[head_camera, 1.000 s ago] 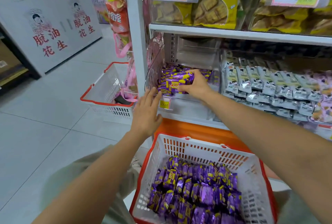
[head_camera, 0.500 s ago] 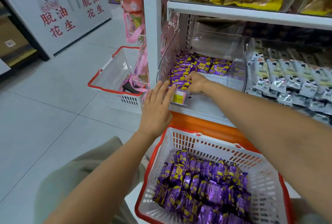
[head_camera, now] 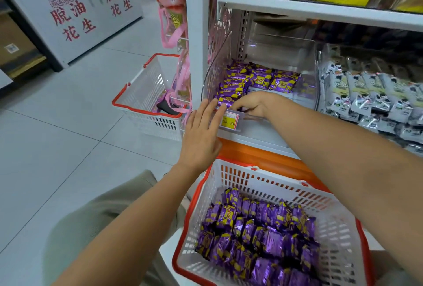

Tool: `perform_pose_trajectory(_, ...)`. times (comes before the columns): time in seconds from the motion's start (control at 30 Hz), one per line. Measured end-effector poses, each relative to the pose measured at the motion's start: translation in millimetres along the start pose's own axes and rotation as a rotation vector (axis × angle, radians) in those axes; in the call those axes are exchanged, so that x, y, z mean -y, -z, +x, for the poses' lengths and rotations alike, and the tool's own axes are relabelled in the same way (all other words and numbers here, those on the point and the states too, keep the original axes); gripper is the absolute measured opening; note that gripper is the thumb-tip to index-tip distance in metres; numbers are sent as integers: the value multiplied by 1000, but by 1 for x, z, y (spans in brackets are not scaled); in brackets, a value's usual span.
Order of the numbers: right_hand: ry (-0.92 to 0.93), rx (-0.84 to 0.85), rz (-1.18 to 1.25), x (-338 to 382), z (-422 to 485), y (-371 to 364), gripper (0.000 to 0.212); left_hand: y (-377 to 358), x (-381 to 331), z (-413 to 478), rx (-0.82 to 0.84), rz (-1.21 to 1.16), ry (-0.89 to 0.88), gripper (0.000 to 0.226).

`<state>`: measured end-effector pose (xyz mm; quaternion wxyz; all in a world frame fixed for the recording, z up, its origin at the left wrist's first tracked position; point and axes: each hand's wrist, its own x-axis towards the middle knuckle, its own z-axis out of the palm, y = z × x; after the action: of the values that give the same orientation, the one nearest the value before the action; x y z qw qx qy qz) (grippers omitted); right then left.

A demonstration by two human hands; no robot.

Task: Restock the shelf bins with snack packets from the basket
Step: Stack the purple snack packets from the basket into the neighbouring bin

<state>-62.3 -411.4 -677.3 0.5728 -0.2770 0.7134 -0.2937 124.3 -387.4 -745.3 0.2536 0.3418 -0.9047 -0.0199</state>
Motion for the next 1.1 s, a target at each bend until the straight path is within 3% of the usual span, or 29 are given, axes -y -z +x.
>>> perform_pose_trajectory(0.23,8,-100,245,1,0,-1,23,1,0,0,31,12,10,88)
perform_pose_trajectory(0.33,19,-117,225,2,-11,-3,18,4,-1,0,46,14,12,88)
perform_pose_trajectory(0.4,39,-161,164,1,-15,-1,32,8,-3,0,53,14,12,88)
perform_pose_trajectory(0.47,92,-252,95,0,-16,5,23,11,-5,-2,58,16,15,86)
perform_pose_trajectory(0.57,257,-389,6,-7,-24,12,8,14,-9,-10,30,28,24,77)
perform_pose_trajectory(0.67,546,-549,-53,-24,-44,17,14,14,-20,-21,-34,22,43,64)
perform_pose_trajectory(0.77,778,-531,-8,-55,-86,10,22,7,-34,-36,-22,-9,11,48)
perform_pose_trajectory(0.93,798,-446,-217,-134,-127,2,22,-21,-60,-67,382,-80,70,28)
perform_pose_trajectory(1.03,637,-409,-365,-183,-123,6,18,-38,-80,-89,650,-50,115,32)
perform_pose_trajectory(1.1,436,-402,-433,-213,-110,16,16,-53,-90,-101,785,-31,125,37)
